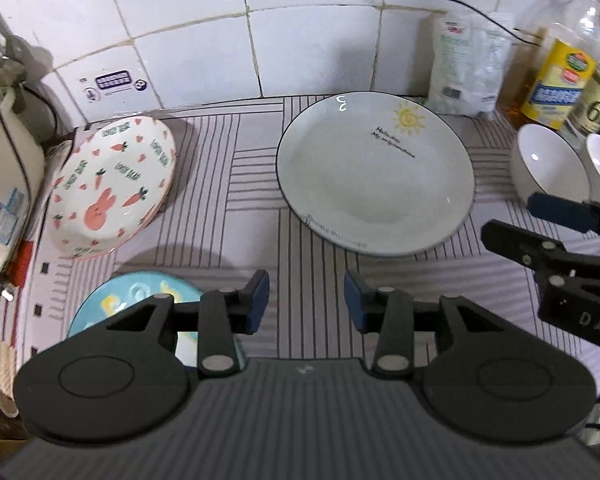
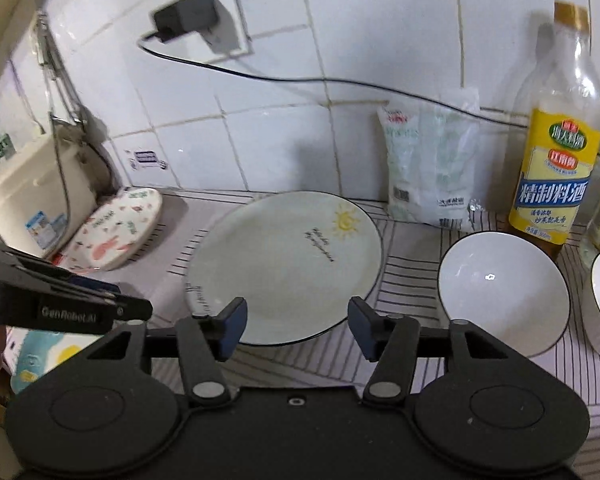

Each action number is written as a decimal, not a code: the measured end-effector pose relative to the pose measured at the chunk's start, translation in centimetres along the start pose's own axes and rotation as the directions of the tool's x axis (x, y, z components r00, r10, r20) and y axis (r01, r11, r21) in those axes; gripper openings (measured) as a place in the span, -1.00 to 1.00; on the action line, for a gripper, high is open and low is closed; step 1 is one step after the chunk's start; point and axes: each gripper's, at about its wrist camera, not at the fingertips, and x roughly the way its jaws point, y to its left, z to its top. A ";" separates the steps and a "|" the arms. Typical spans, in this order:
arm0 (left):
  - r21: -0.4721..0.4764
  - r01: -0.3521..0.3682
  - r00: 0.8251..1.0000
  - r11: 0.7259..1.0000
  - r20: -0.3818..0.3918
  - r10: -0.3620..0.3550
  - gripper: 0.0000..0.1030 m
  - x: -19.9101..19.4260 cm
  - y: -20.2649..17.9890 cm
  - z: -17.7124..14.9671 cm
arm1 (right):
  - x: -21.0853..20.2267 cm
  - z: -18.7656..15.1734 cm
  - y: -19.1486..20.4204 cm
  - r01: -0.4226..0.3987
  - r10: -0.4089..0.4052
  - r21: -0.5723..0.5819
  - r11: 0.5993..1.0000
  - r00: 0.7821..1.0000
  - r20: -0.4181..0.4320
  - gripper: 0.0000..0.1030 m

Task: Organize plates and bowls
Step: 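Move both grippers to the blue egg plate rim and close them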

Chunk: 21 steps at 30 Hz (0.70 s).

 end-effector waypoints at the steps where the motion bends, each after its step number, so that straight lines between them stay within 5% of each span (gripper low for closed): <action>1: 0.000 0.001 1.000 1.000 0.001 -0.001 -0.21 -0.7 0.2 -0.4 | -0.5 -0.1 0.4 -0.002 0.002 -0.006 1.000 1.000 0.005 0.22; 21: -0.055 0.007 1.000 0.998 0.030 -0.005 0.26 -8.3 6.0 -7.7 | -8.2 -3.8 8.7 -0.019 0.022 -0.034 0.999 0.995 0.095 0.45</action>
